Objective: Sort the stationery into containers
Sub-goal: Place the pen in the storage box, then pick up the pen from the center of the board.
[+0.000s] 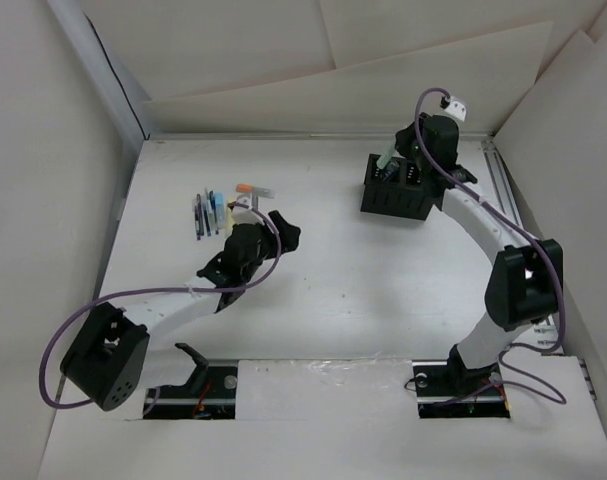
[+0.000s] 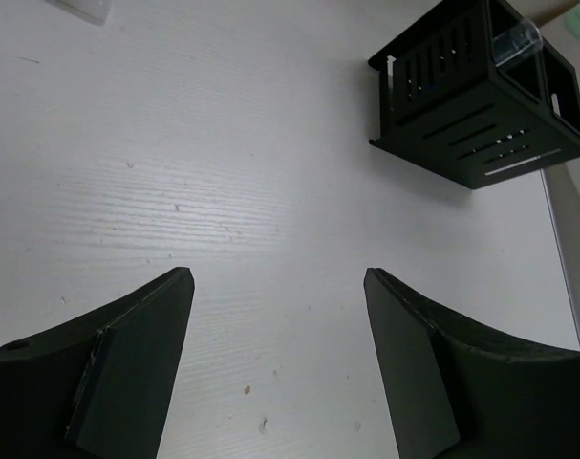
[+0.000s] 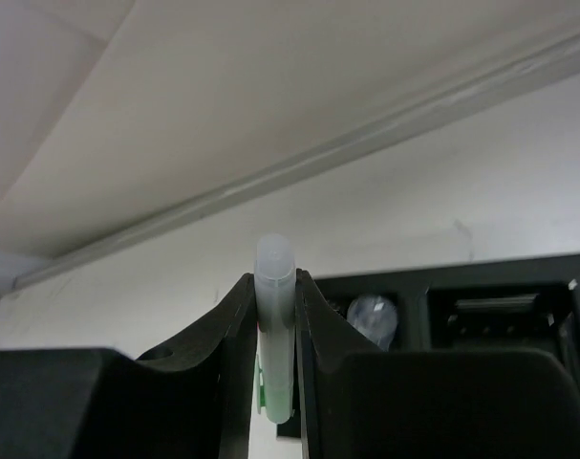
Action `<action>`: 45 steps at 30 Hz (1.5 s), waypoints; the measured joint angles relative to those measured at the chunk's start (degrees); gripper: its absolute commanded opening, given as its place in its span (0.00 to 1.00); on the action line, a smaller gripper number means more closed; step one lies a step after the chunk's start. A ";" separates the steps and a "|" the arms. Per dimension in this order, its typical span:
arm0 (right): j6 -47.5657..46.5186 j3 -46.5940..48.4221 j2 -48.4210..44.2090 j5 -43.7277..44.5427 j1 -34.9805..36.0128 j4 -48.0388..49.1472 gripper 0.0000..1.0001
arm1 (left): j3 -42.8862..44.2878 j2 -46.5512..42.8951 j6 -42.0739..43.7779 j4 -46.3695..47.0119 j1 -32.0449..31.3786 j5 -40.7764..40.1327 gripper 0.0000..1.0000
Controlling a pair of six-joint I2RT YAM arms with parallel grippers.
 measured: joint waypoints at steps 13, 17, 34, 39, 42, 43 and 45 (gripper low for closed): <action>-9.88 8.79 11.47 18.71 4.04 -3.17 0.01 | 10.64 13.31 -4.35 -7.04 2.21 -4.90 0.75; -10.99 8.98 12.39 20.81 5.84 -3.56 0.01 | 14.43 17.09 -5.44 -9.22 2.45 -6.88 0.77; -9.60 4.22 7.69 24.72 9.64 -5.05 0.79 | 30.45 32.48 -19.85 -22.99 10.08 -15.21 0.67; -8.79 0.63 0.68 22.14 9.68 -5.33 0.79 | 43.12 40.85 -24.74 -30.60 11.10 -15.74 0.64; -8.55 -1.07 -3.17 21.07 9.97 -5.35 0.79 | 48.06 44.52 -26.99 -34.29 12.48 -15.32 0.63; -8.41 -1.51 -4.24 20.68 10.03 -5.31 0.79 | 49.22 45.53 -27.71 -35.21 13.25 -14.91 0.61; -8.35 -2.19 -5.88 19.54 10.19 -5.31 0.79 | 50.45 46.84 -28.72 -36.70 14.80 -14.01 0.61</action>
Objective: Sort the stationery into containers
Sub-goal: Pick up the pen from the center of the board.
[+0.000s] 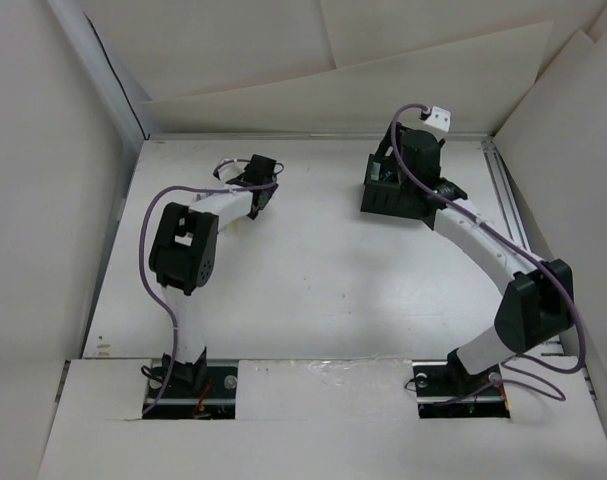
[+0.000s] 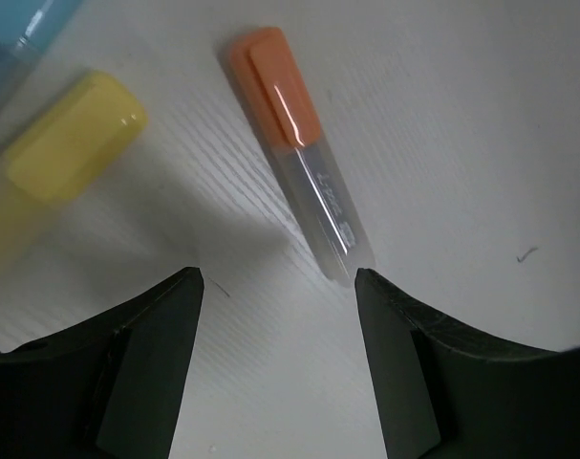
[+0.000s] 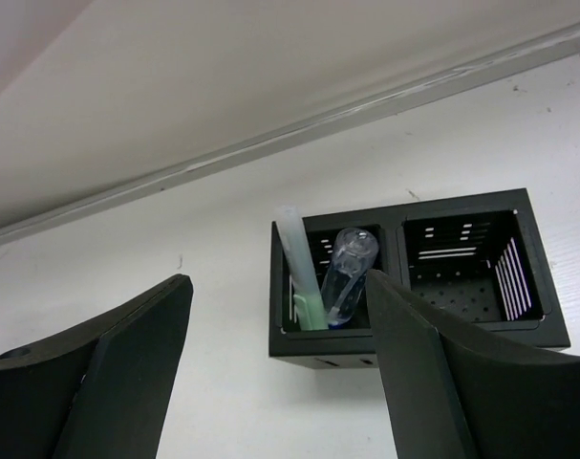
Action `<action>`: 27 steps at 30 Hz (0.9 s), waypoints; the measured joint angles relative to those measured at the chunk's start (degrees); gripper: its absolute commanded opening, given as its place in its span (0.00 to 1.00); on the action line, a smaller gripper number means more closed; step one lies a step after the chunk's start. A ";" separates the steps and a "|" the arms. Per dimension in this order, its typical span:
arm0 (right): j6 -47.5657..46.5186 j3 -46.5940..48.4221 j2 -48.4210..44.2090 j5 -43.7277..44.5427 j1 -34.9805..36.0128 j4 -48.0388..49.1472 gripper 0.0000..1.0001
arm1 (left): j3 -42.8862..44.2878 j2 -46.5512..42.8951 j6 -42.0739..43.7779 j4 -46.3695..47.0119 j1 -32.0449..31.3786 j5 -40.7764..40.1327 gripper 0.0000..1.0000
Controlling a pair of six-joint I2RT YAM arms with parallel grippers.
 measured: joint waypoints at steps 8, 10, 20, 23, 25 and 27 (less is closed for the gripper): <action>0.98 -1.01 -1.29 -5.73 0.04 -0.07 0.79 | 4.28 3.23 -1.95 -3.85 3.37 1.07 0.60; 1.07 -1.01 -1.25 -6.84 0.15 -0.07 0.79 | 6.67 4.31 -1.99 -4.87 3.08 1.18 0.60; 1.22 -1.01 -0.22 -9.94 0.61 -0.09 0.78 | 18.95 12.26 -2.05 -10.73 2.47 -0.74 0.60; 1.38 -1.01 -0.22 -10.43 0.61 -0.07 0.78 | 20.11 12.98 -2.03 -12.33 2.10 -1.66 0.57; 1.57 -1.01 -0.24 -10.71 0.61 -0.09 0.78 | 21.59 13.99 -2.05 -12.94 1.99 -1.95 0.48; 1.70 -1.01 -0.26 -11.02 0.59 -0.07 0.78 | 22.75 14.97 -1.88 -13.44 1.88 -2.58 0.41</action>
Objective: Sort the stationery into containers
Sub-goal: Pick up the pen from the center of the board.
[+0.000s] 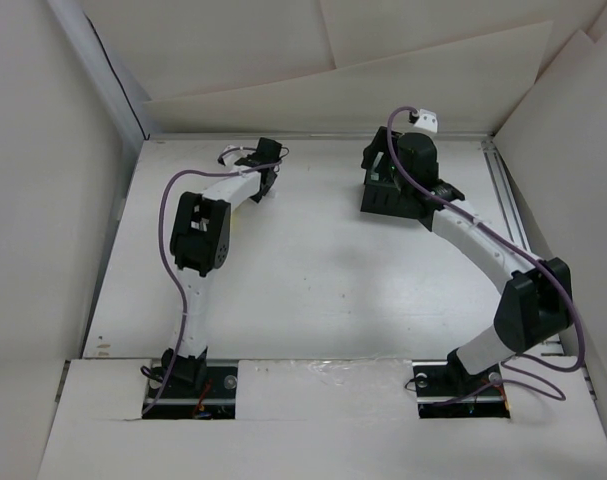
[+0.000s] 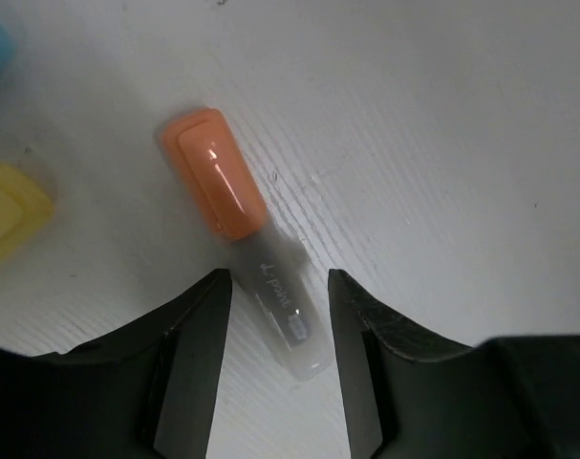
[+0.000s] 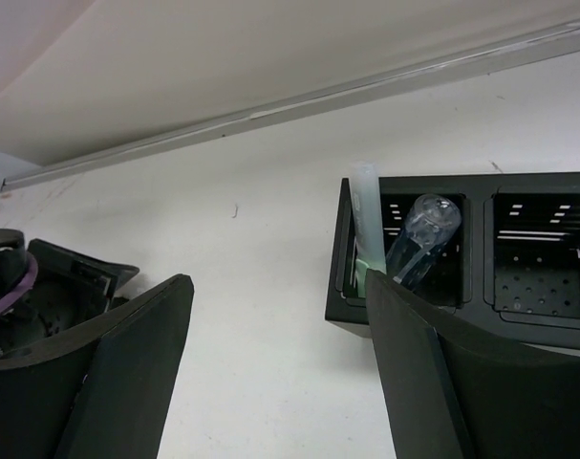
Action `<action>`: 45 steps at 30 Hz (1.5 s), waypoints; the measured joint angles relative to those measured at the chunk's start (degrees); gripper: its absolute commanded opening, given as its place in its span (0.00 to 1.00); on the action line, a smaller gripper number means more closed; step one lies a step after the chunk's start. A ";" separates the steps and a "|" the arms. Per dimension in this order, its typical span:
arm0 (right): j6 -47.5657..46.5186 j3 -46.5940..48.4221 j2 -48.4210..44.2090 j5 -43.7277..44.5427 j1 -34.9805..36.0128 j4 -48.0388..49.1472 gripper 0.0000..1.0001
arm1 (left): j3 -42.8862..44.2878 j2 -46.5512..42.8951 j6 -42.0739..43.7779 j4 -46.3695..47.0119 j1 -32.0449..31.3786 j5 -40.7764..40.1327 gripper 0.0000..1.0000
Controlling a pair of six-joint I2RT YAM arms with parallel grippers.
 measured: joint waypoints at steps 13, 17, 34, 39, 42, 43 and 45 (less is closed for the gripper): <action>0.92 -1.75 -7.91 -3.82 -2.54 -0.35 0.78 | 1.29 1.07 3.23 -1.73 -1.46 -3.26 0.08; 1.14 -1.92 -9.27 -5.66 -3.67 -0.13 0.78 | -2.82 -1.27 4.55 0.13 -1.49 -3.17 0.00; 3.32 -2.58 -2.43 -17.35 3.61 -0.44 0.88 | -39.04 -25.42 15.82 14.45 -3.56 4.26 0.00; 3.58 -2.58 0.79 -18.18 7.17 -1.31 0.88 | -47.91 -32.65 20.63 20.68 -7.78 8.04 0.00; 3.67 -2.58 2.01 -18.18 8.11 -1.49 0.88 | -51.76 -35.91 22.86 24.74 -9.75 10.25 0.00; 3.67 -2.54 2.47 -18.18 8.31 -1.49 0.88 | -53.00 -36.83 23.65 26.40 -10.03 11.13 0.00; 3.72 -2.45 3.69 -18.23 8.57 -1.49 0.88 | -56.17 -38.99 24.76 30.08 -10.10 12.92 0.00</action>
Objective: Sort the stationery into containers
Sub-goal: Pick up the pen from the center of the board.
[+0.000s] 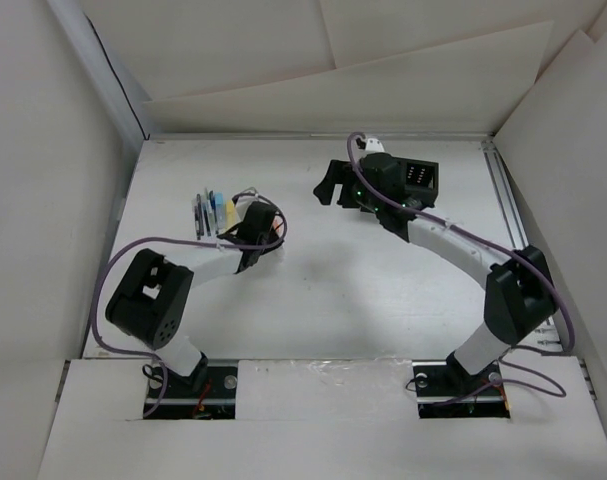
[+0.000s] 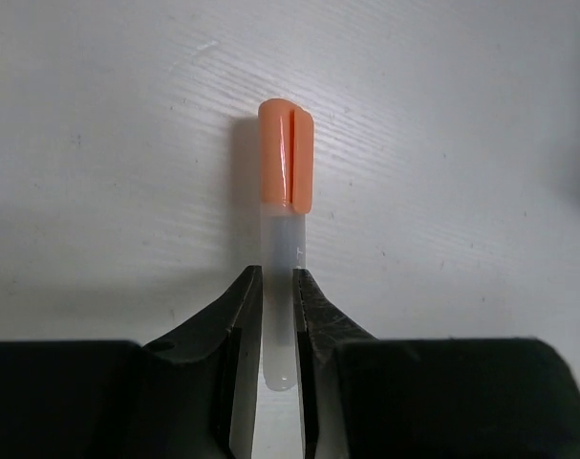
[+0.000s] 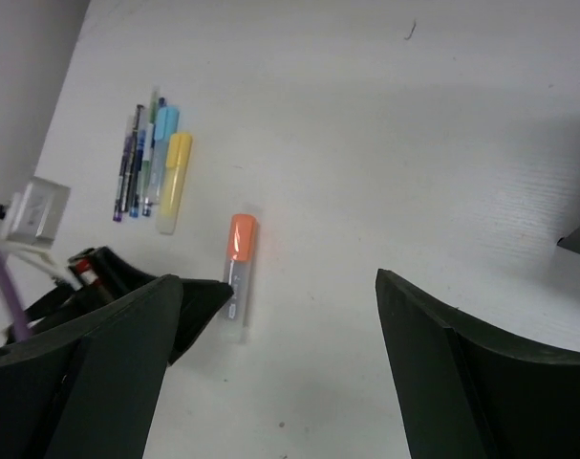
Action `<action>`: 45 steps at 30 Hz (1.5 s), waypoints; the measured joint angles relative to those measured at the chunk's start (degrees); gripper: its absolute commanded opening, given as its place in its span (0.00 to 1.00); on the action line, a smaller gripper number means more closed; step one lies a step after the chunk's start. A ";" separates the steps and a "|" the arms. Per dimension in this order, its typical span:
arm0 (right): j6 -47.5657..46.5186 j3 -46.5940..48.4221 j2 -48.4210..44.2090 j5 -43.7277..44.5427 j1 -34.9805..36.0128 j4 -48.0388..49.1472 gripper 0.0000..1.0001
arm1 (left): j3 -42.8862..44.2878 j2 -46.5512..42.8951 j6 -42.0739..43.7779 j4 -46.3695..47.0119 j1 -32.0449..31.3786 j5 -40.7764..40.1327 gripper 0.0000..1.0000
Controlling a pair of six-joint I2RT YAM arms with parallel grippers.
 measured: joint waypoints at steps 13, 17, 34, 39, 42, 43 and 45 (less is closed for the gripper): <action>1.49 7.63 16.59 0.20 5.03 -3.37 0.87 | -9.14 -4.13 3.52 9.84 0.04 7.26 0.00; 2.40 8.61 20.24 -1.66 6.16 -3.63 0.87 | -12.31 -4.20 3.80 13.16 0.04 9.55 0.00; 7.23 10.75 27.69 -10.05 6.05 -2.43 0.85 | -15.76 -7.85 4.39 19.56 0.04 14.69 0.00; 7.76 11.10 28.13 -11.67 6.05 -1.42 0.73 | -16.11 -7.85 4.37 20.39 0.04 15.19 0.00; 8.57 11.08 28.13 -12.92 6.05 -0.55 0.66 | -16.52 -7.93 4.37 20.61 0.04 15.41 0.00; 8.79 11.06 28.13 -13.44 6.05 -0.17 0.63 | -16.57 -7.96 4.37 20.65 0.04 15.50 0.00; 9.38 11.02 28.13 -14.34 6.05 0.48 0.62 | -16.59 -7.98 4.37 20.79 0.04 15.65 0.00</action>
